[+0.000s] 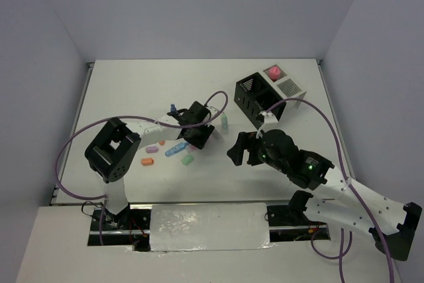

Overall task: Sort the stationery into containers
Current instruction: Pick up the pen from the center of the board.

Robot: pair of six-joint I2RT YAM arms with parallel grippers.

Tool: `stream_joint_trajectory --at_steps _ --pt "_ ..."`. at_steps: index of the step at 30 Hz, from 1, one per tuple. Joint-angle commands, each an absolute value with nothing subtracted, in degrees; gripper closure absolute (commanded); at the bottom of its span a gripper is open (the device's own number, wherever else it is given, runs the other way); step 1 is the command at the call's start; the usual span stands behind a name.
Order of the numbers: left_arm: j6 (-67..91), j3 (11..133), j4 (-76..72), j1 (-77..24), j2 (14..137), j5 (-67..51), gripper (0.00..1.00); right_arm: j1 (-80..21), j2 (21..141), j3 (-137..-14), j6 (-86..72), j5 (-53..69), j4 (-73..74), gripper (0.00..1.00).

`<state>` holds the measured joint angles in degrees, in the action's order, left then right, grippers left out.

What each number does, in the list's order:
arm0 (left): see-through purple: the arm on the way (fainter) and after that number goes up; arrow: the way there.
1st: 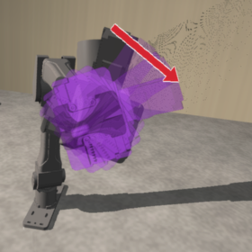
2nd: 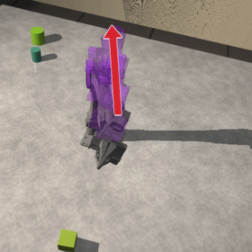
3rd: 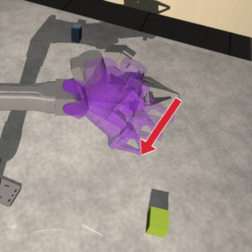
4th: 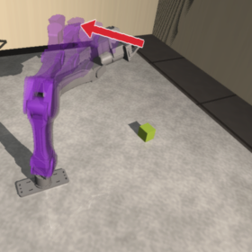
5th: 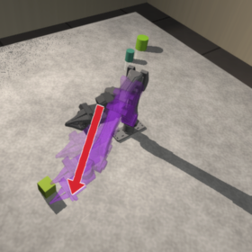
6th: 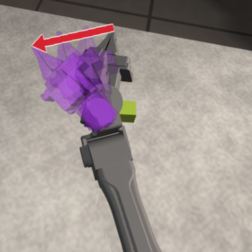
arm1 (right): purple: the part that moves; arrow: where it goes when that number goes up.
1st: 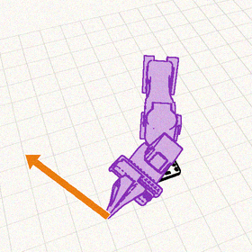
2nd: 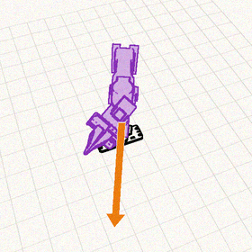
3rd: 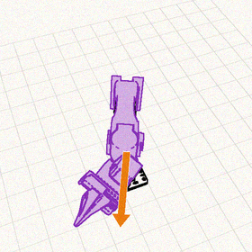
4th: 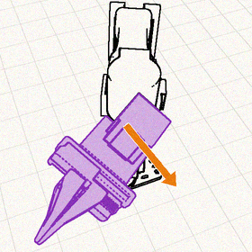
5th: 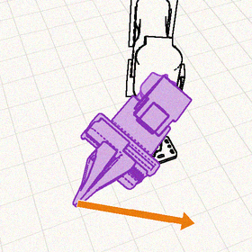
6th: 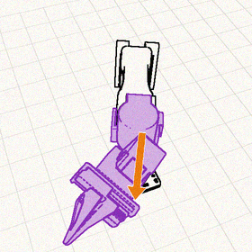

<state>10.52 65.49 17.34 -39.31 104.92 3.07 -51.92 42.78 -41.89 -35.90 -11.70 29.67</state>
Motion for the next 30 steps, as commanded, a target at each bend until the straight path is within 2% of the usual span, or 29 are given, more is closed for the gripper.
stream_joint_trajectory --at_steps 1,20,30 --pt "9.8 66.2 17.0 -39.3 105.3 3.4 0.40 -51.9 43.0 -42.5 -34.7 -11.3 29.7 0.07" --pt "16.6 59.9 18.8 -39.7 99.0 5.7 0.39 -52.0 42.5 -43.3 -35.1 -9.8 29.4 0.07" --pt "17.3 58.5 17.6 -39.8 99.5 5.0 0.47 -52.0 42.0 -43.1 -35.3 -9.2 29.1 0.07"
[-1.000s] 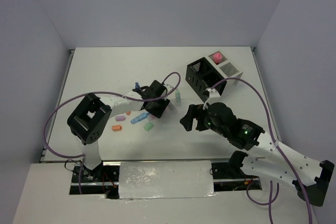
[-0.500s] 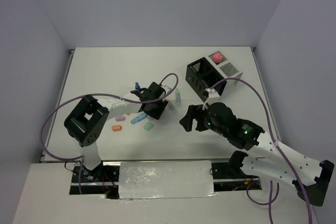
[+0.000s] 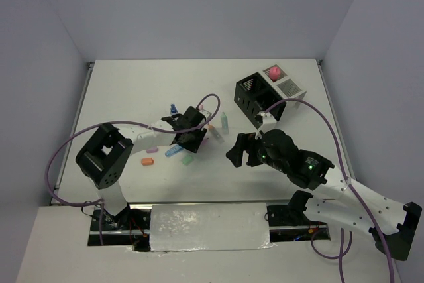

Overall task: Sort the stationery into containers
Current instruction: Pick up the pen from the center of the board.

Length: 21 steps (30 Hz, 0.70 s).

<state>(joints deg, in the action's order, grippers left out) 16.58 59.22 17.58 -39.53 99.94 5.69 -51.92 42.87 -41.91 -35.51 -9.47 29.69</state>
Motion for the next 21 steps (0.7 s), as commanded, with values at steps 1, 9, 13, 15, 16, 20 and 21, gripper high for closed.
stream_joint_trajectory --at_steps 1,9,13,15,16,20,21 --pt "17.3 58.7 17.6 -39.8 99.7 4.9 0.47 -52.0 41.9 -43.1 -35.3 -9.1 29.1 0.07" --pt "17.2 59.9 18.1 -40.1 100.5 4.2 0.51 -52.0 41.7 -42.9 -35.2 -8.9 28.7 0.07" --pt "17.4 60.9 19.0 -41.0 102.2 5.1 0.43 -51.9 41.4 -42.6 -35.3 -8.7 28.5 0.07" --pt "17.5 61.1 19.0 -41.1 102.8 4.8 0.44 -52.0 41.1 -42.6 -35.3 -8.7 28.6 0.07" --pt "17.6 61.0 18.9 -41.2 103.0 4.7 0.44 -52.0 41.0 -42.6 -35.3 -8.8 28.7 0.07" --pt "17.7 61.0 19.1 -41.7 103.5 4.7 0.63 -52.0 40.6 -42.6 -35.1 -9.1 28.9 0.07" --pt "17.8 61.3 19.2 -42.0 103.6 4.7 0.65 -52.0 40.5 -42.7 -35.0 -9.1 29.1 0.07"
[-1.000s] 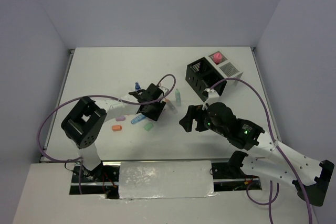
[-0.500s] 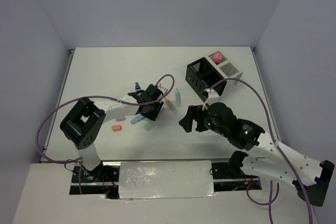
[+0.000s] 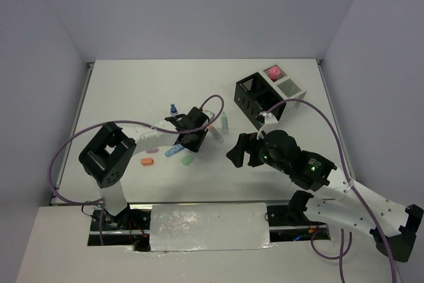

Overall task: Sort the stationery into containers
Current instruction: Pick up the pen from the center of the board.

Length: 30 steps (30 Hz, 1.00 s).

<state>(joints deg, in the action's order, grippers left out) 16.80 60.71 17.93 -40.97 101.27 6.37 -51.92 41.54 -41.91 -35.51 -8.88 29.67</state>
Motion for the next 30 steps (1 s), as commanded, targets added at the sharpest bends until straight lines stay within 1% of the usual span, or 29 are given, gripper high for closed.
stream_joint_trajectory --at_steps 1,2,4,5,7,11,17,20,22,24,25,26,27,28,29,30 --pt "17.8 61.3 19.4 -42.1 103.7 4.7 0.67 -51.9 40.4 -42.7 -35.0 -9.1 29.2 0.07" --pt "17.8 61.5 19.8 -42.3 103.7 4.8 0.74 -52.0 40.4 -42.8 -35.0 -9.1 29.2 0.07" --pt "18.1 62.0 20.3 -42.7 103.4 5.2 0.78 -52.0 40.1 -42.7 -34.8 -9.1 29.0 0.07" --pt "18.3 62.1 20.7 -42.8 102.8 5.0 0.84 -52.0 40.0 -42.8 -34.7 -9.1 28.9 0.07" --pt "18.7 62.9 21.1 -43.2 101.9 4.7 0.88 -52.0 39.9 -42.8 -34.6 -9.1 28.7 0.07" --pt "20.2 65.2 22.2 -44.4 97.1 5.8 1.00 -52.0 38.9 -43.0 -34.8 -10.5 29.1 0.07" --pt "24.5 68.0 24.3 -44.7 87.5 10.1 1.00 -51.9 36.3 -43.6 -34.4 -12.7 28.5 0.07" --pt "28.0 68.8 27.9 -44.7 81.4 17.2 1.00 -51.9 37.0 -43.6 -33.7 -13.4 27.2 0.07" --pt "32.2 69.2 30.9 -44.6 77.9 25.5 1.00 -51.9 37.8 -43.1 -33.1 -12.9 24.7 0.07" --pt "36.1 68.6 35.6 -44.6 71.7 33.3 1.00 -51.8 40.8 -42.6 -32.0 -9.9 20.2 0.08" --pt "38.0 68.4 37.5 -44.6 69.7 36.3 1.00 -51.9 42.6 -42.9 -31.2 -8.5 18.9 0.08" --pt "39.6 68.3 41.4 -44.4 65.6 38.7 1.00 -52.1 48.3 -43.5 -30.3 -4.8 17.9 0.08" --pt "42.6 68.1 43.2 -44.1 63.4 41.1 1.00 -53.7 52.1 -45.9 -29.5 -3.6 16.2 0.08" --pt "44.2 68.0 45.2 -44.0 59.8 45.1 1.00 -55.4 55.9 -48.0 -27.1 -3.9 16.2 0.09" --pt "45.5 67.9 46.8 -43.7 58.3 46.7 1.00 -57.5 64.7 -50.7 -25.1 -5.0 16.7 0.09" --pt "49.3 68.1 50.8 -43.2 56.7 48.3 1.00 -61.4 69.3 -57.2 -22.7 -7.5 18.4 0.09"
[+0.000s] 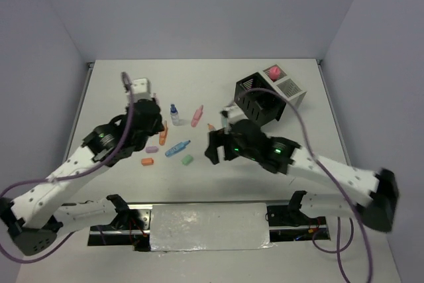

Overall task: Sort the stationery into containers
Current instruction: Pick up the pen cap from the center of the board.

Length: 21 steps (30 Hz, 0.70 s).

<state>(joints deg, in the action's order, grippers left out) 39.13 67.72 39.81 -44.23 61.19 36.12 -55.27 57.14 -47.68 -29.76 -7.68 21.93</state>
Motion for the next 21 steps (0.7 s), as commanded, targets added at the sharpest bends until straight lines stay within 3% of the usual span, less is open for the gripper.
stream_joint_trajectory --at_steps 1,2,7,11,21 --pt "51.2 67.9 52.8 -43.0 53.8 52.1 1.00 -63.2 73.7 -60.5 -17.8 -8.7 19.2 0.09" --pt "52.4 67.8 53.8 -42.8 52.5 53.4 1.00 -64.6 81.5 -63.9 -15.1 -9.4 19.6 0.11" --pt "57.7 68.3 58.4 -41.8 44.4 58.1 1.00 -66.6 98.0 -80.3 -5.2 -8.7 17.3 0.17" --pt "53.6 66.9 54.2 -41.8 38.9 58.5 1.00 -66.6 111.0 -92.9 -1.3 -8.5 16.6 0.34" --pt "41.0 59.5 41.8 -41.8 26.6 53.3 1.00 -63.9 130.8 -114.6 9.0 -1.3 24.2 0.37"
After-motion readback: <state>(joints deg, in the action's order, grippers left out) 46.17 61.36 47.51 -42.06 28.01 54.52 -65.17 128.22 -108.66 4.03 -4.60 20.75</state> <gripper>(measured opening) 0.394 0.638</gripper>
